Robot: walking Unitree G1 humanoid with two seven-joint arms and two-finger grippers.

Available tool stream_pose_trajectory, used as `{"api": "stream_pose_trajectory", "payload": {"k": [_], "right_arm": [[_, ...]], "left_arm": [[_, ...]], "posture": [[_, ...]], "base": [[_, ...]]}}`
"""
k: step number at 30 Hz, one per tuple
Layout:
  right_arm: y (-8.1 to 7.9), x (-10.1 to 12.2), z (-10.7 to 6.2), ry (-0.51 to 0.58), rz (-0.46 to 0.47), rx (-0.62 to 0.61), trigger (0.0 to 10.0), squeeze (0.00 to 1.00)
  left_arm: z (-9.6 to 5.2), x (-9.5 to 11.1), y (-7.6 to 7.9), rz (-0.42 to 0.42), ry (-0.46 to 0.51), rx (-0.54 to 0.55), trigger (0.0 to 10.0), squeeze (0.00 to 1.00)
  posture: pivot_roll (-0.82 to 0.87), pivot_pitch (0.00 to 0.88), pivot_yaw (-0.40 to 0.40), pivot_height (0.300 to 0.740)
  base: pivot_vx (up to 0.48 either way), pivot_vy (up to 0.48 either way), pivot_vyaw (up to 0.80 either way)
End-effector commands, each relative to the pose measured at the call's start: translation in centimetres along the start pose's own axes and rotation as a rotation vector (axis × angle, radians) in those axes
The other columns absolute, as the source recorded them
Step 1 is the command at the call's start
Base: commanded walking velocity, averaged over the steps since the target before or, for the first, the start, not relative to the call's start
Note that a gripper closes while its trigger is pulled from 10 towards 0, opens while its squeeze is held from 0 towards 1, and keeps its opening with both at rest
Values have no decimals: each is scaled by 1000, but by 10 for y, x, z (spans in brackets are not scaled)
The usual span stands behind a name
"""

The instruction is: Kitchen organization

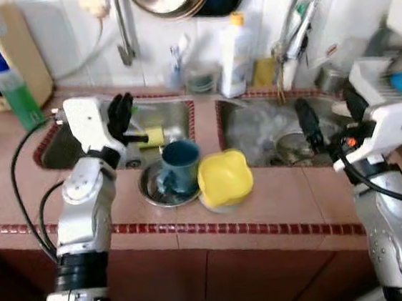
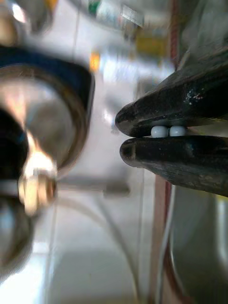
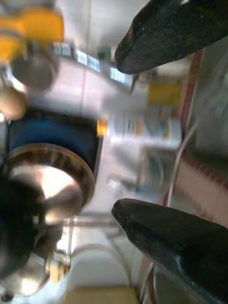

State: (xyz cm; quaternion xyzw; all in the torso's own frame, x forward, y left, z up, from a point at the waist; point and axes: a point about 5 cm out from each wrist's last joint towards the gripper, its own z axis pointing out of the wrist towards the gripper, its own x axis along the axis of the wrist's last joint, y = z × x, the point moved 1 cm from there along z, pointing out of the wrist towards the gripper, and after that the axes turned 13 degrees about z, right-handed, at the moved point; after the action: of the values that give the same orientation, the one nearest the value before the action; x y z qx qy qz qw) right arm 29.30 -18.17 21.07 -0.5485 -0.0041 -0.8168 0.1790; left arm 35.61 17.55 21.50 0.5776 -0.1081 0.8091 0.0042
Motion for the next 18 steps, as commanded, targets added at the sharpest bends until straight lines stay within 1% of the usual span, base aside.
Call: {"api": "stream_pose_trajectory", "payload": {"k": [1,6,8,10,11,14,16,18], "right_arm": [[-1,5,1,8,-8,14,10000,0],[0,4,0,-2,-8,17,10000,0],[0,3,-1,-13,-2,11,10000,0],[1,2,-1,-26,6,6,10000,0],[1,1,-1,-41,6,-4,10000,0],[9,-7,-3,-139,-58,-76,10000,0],[11,-7,-3,-153,-55,-88,10000,0],[11,-4,-6,-176,-62,-87,10000,0]], "left_arm": [[2,3,2,-6,10,-7,10000,0],[2,2,3,-8,10,-2,10000,0],[2,0,2,-13,-10,7,10000,0],[3,-2,2,0,-24,8,10000,0],[3,-3,2,6,-29,7,10000,0],[6,-5,2,38,-38,4,10000,0],[10,-6,2,31,-52,9,10000,0],[18,-8,4,37,-75,-6,10000,0]], "posture": [[-122,0,-30,740],[-126,0,-30,740],[-129,0,-29,740],[-133,0,-28,740],[-133,0,-28,740],[-137,0,-28,740],[-143,0,-28,740],[-158,0,-28,740]], "base": [[270,0,0],[0,0,0],[0,0,0],[0,0,0],[0,0,0],[0,0,0],[0,0,0],[0,0,0]]}}
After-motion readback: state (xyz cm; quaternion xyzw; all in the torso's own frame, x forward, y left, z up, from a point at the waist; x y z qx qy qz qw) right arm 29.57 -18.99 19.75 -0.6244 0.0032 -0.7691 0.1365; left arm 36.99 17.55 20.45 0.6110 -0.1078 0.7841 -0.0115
